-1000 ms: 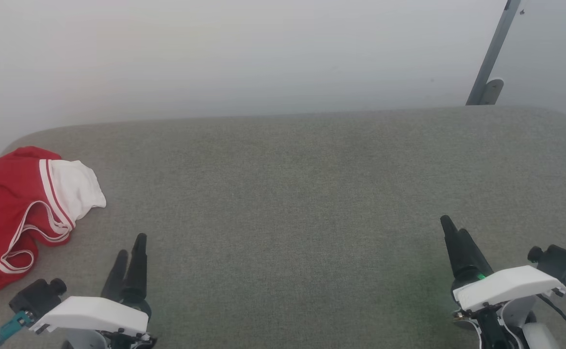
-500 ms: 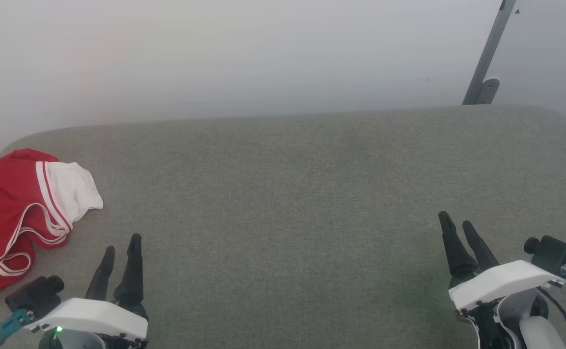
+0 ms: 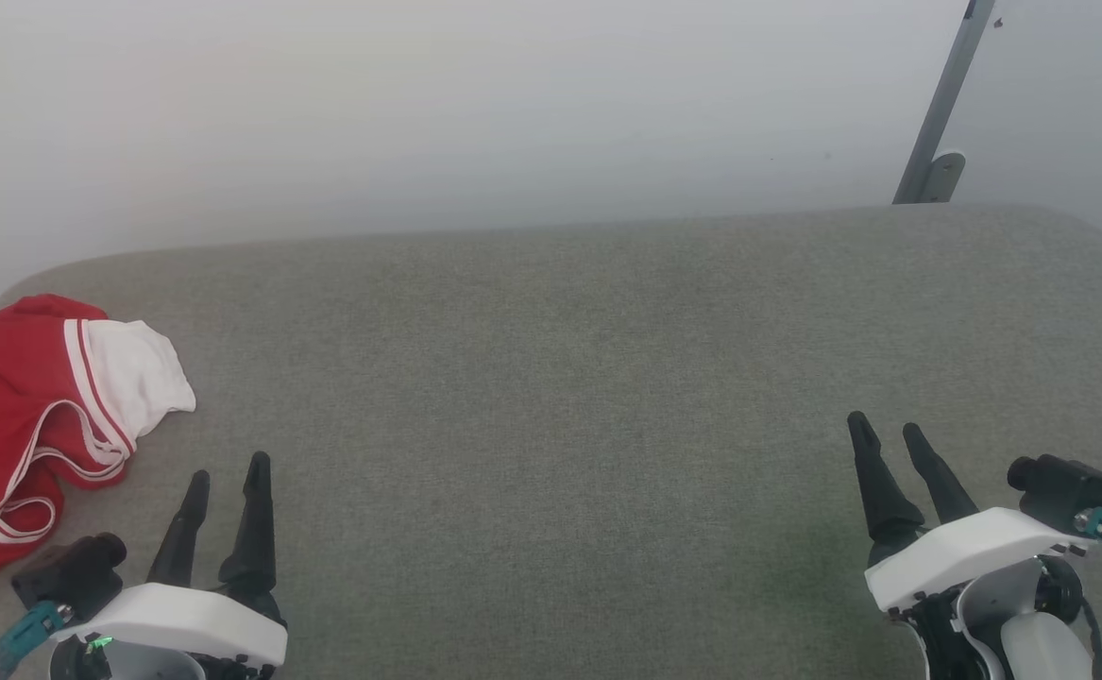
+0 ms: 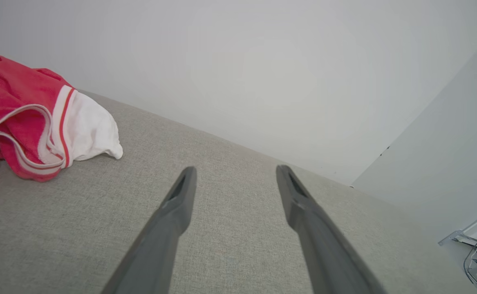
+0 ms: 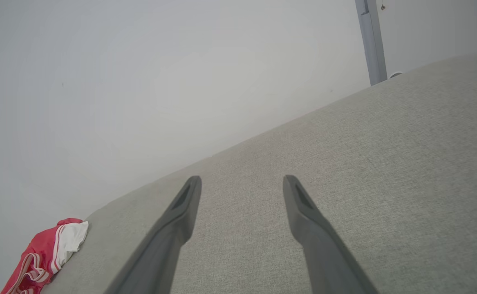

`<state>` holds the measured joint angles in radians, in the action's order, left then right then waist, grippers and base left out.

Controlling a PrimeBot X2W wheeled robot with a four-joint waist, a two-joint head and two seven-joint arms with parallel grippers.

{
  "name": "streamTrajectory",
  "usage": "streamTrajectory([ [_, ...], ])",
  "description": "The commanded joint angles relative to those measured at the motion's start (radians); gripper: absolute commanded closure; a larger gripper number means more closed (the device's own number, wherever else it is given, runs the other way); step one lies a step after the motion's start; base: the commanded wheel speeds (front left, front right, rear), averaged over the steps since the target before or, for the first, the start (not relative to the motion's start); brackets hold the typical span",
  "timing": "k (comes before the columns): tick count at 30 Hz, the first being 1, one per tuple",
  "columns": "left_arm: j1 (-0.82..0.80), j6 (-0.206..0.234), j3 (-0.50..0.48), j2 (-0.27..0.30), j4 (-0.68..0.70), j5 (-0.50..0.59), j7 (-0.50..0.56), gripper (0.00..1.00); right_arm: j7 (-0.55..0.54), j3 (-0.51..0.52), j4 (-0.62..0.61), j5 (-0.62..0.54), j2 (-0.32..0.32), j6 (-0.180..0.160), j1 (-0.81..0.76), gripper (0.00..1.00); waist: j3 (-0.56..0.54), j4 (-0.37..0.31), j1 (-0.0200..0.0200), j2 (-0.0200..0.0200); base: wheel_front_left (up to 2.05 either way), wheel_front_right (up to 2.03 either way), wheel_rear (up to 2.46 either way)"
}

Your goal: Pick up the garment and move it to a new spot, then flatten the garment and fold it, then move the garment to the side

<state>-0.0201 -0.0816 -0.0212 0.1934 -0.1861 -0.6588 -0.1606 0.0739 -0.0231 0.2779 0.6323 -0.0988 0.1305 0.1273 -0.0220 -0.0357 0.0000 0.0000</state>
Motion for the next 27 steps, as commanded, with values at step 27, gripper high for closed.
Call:
streamTrajectory([
  [27,0.017,-0.028,-0.032,0.007,0.017,0.258,-0.067,0.0,0.048,-0.013,-0.028,-0.244,-0.004,0.0,-0.004,0.0,-0.006,-0.013,0.0,0.0,0.0,0.0,0.0],
])
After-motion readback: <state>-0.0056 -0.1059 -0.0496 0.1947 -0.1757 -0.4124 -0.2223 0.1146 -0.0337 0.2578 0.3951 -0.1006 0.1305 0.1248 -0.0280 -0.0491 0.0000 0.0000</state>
